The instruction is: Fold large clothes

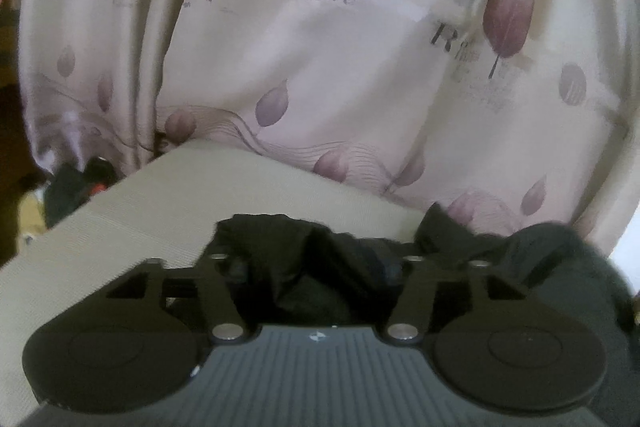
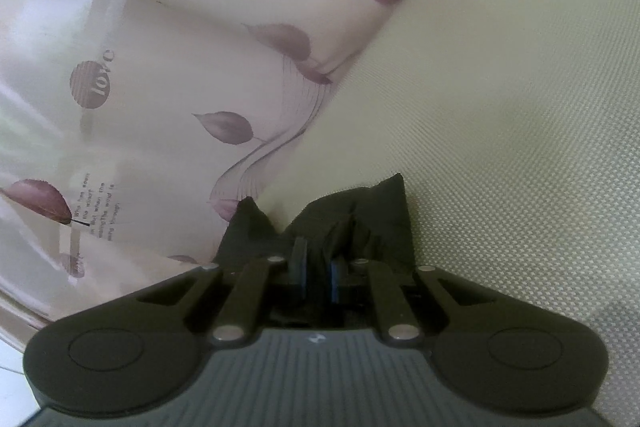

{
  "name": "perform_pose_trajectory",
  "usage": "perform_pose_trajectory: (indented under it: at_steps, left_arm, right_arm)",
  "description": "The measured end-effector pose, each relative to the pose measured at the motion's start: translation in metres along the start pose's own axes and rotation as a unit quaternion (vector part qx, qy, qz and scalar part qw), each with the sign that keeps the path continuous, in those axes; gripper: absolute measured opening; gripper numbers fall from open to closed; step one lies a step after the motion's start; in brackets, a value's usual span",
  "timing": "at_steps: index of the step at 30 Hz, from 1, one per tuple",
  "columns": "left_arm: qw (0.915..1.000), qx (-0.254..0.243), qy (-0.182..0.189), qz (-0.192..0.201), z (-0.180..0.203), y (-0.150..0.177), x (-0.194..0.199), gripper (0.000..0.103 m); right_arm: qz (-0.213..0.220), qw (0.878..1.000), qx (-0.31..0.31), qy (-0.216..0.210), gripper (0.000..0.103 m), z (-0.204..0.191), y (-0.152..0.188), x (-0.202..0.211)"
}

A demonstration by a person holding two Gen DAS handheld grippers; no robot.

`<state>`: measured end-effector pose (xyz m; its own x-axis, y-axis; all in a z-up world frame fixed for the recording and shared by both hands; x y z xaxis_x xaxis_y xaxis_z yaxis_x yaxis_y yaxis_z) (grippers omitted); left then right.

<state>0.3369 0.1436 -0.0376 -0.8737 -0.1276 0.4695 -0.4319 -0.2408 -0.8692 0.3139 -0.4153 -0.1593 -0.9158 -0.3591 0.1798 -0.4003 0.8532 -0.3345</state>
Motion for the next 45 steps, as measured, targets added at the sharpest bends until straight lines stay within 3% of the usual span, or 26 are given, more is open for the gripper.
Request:
perform_pose_trajectory:
  at_steps: [2,4,6,9,14,16,20,23,25,27,28,30,32,34,36,40,43,45]
  left_arm:
    - [0.9996,0.025,0.01,0.014,-0.003,-0.002,0.005,0.103]
    - [0.9982,0.03,-0.003,0.052,-0.004,-0.005,0.015,0.103]
    - [0.9973,0.003,-0.015,0.072,0.001,-0.01,0.02,0.103]
    - [0.9972,-0.025,-0.015,0.069,0.009,-0.011,0.024,0.103]
    - [0.9968,-0.032,0.022,0.07,0.025,-0.004,0.04,0.103]
    - [0.9956,-0.042,0.039,0.074,0.035,0.0,0.047,0.103]
    - [0.9898,-0.098,0.072,0.074,0.072,0.008,0.057,0.089]
    - [0.9841,-0.131,0.09,0.08,0.095,0.015,0.062,0.089]
    - [0.9807,-0.148,0.09,0.091,0.106,0.019,0.062,0.089]
    - [0.9809,-0.151,0.088,0.086,0.112,0.023,0.056,0.089]
    - [0.9818,-0.149,0.088,0.079,0.114,0.025,0.051,0.089]
    - [0.984,-0.145,0.083,0.063,0.115,0.028,0.04,0.089]
    - [0.9859,-0.14,0.077,0.049,0.116,0.032,0.029,0.089]
    - [0.9873,-0.135,0.075,0.037,0.114,0.035,0.023,0.089]
    - [0.9877,-0.134,0.074,0.029,0.114,0.037,0.018,0.087]
    - [0.9886,-0.144,0.044,-0.001,0.116,0.043,0.001,0.077]
    - [0.9902,-0.131,0.031,-0.037,0.11,0.048,-0.016,0.076]
    - [0.9911,-0.121,0.024,-0.049,0.105,0.05,-0.024,0.076]
  right_arm:
    - [0.0,1.0,-0.003,0.001,0.012,0.001,0.0,-0.001]
    - [0.002,1.0,-0.012,-0.003,0.014,0.003,0.0,-0.001]
    - [0.005,1.0,-0.02,-0.008,0.015,0.005,0.0,0.0]
    - [0.01,1.0,-0.025,-0.016,0.017,0.005,0.0,0.002]
    - [0.031,0.999,-0.006,-0.022,0.02,-0.008,-0.005,0.015]
    - [0.045,0.998,0.039,-0.007,0.021,-0.026,-0.006,0.025]
    - [0.058,0.985,0.16,0.022,0.021,-0.073,0.001,0.037]
    - [0.057,0.983,0.176,0.01,0.022,-0.087,-0.003,0.037]
    - [0.029,0.987,0.158,0.002,0.032,-0.084,-0.007,0.029]
    - [0.03,0.992,0.126,-0.005,0.043,-0.077,-0.011,0.031]
    - [0.035,0.994,0.1,-0.025,0.066,-0.073,-0.013,0.035]
    - [0.05,0.996,0.062,-0.046,0.098,-0.065,-0.016,0.043]
    - [0.077,0.993,0.07,-0.049,0.098,-0.067,-0.018,0.054]
    - [0.092,0.988,0.114,-0.054,0.097,-0.076,-0.016,0.064]
    - [0.063,0.978,0.193,-0.046,0.094,-0.093,-0.005,0.059]
    - [-0.019,0.931,0.364,0.011,0.054,-0.124,0.038,0.017]
    - [-0.061,0.901,0.427,0.052,0.044,-0.132,0.061,-0.021]
    - [-0.076,0.874,0.472,0.089,0.044,-0.131,0.07,-0.046]
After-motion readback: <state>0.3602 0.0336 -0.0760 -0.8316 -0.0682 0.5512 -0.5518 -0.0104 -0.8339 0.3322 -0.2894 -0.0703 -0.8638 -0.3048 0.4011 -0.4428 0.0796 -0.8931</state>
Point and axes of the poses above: each gripper's, at about its wrist camera, not at the fingertips, and x roughly against the way its jaws point, z to its right, y to its underside, the point moved 5 cm from there along -x, roughly the way its jaws point, and after that the axes turned 12 degrees about -y, right-handed, at the moved point
